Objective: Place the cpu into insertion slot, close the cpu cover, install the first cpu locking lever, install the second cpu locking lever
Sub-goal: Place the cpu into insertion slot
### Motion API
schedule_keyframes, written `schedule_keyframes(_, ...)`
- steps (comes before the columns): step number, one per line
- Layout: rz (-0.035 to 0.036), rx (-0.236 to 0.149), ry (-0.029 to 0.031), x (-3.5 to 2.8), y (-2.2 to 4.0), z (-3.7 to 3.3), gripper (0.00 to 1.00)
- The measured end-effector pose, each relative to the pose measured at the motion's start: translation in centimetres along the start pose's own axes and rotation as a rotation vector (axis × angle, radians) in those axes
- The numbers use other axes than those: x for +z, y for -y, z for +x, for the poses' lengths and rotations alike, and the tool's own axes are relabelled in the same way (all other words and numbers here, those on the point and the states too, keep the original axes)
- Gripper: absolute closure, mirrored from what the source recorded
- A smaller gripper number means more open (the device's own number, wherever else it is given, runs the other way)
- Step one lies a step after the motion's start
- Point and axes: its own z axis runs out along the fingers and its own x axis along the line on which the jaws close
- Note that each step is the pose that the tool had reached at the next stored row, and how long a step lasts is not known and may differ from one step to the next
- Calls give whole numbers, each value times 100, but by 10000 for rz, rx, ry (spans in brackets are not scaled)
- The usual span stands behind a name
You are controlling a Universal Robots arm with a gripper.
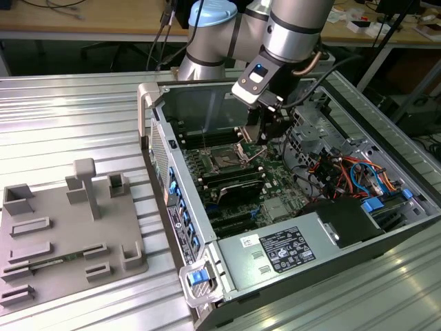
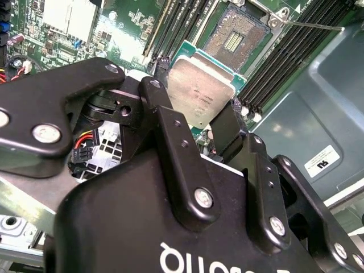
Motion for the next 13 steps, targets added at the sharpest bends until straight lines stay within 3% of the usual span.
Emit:
schedule_keyframes(5,1,-1,0,24,1,0,45)
schedule_keyframes(8,-1,-4,-1,80,5,-2,45)
schedule_keyframes(12,1,-6,0,88,6,-10,45)
schedule_keyframes(13,4,-4,2,123,10,-2,45)
